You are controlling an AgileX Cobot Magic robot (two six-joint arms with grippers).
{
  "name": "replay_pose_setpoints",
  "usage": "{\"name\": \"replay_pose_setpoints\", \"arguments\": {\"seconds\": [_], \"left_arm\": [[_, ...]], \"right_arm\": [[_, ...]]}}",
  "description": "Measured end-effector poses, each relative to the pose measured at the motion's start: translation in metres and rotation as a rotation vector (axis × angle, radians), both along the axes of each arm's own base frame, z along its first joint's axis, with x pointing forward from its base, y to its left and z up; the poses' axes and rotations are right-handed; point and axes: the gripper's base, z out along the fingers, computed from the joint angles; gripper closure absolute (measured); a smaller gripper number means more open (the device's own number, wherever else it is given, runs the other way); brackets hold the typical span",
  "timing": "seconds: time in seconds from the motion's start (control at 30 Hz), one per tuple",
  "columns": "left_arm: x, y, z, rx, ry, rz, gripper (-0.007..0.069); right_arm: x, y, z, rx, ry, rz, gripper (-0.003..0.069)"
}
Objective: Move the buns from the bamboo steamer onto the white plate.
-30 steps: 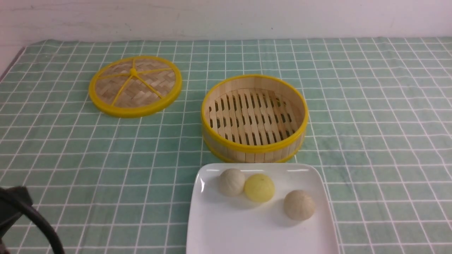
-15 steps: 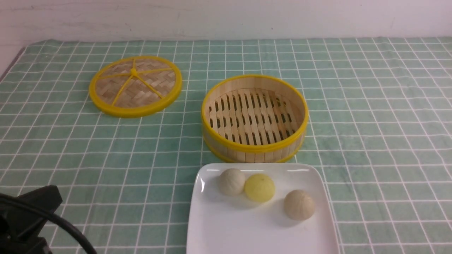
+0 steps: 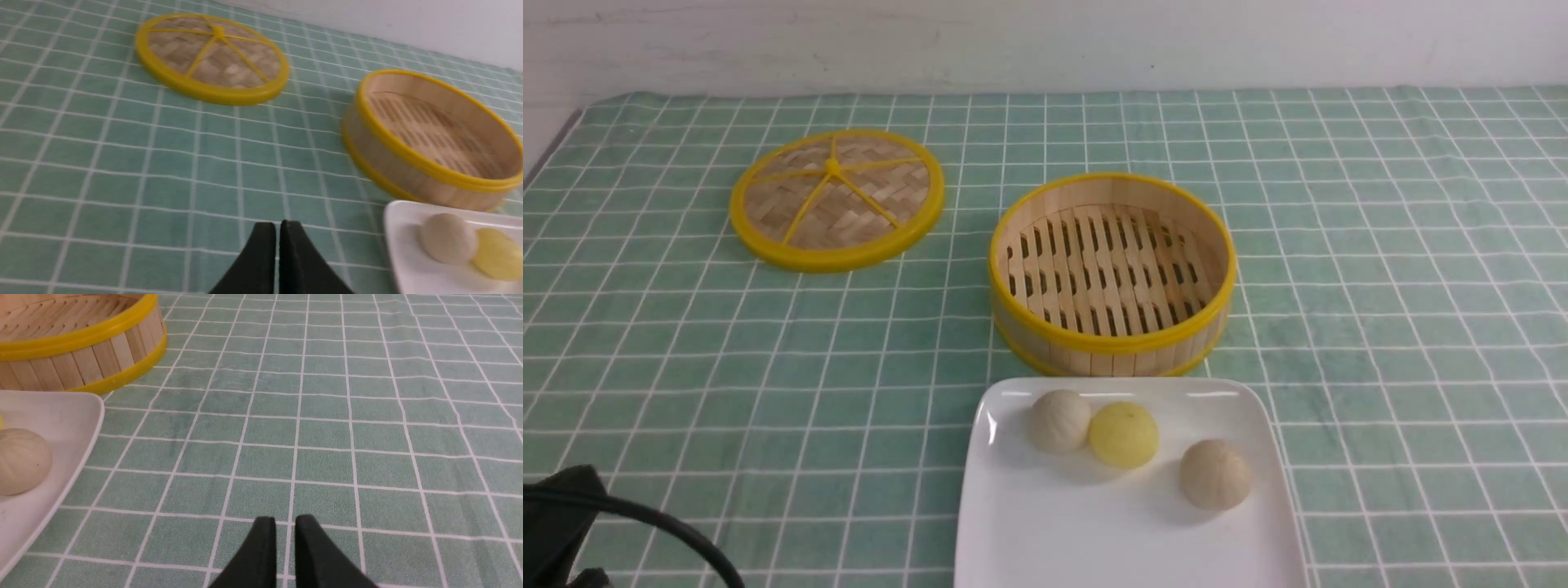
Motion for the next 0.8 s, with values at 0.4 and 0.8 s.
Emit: {"name": "replay_pose_setpoints", "arguments": {"seconds": [0.4, 0.8], "left_arm": [[-0.014, 0.014, -0.051, 0.120, 0.010, 0.182, 0.0573], [-0.016, 0.014, -0.068, 0.136, 0.019, 0.170, 0.0568]], "right_arm": [[0.000, 0.000, 0.000, 0.000, 0.000, 0.000, 0.0548], [0.000, 0.000, 0.000, 0.002, 0.000, 0.000, 0.0531]]}}
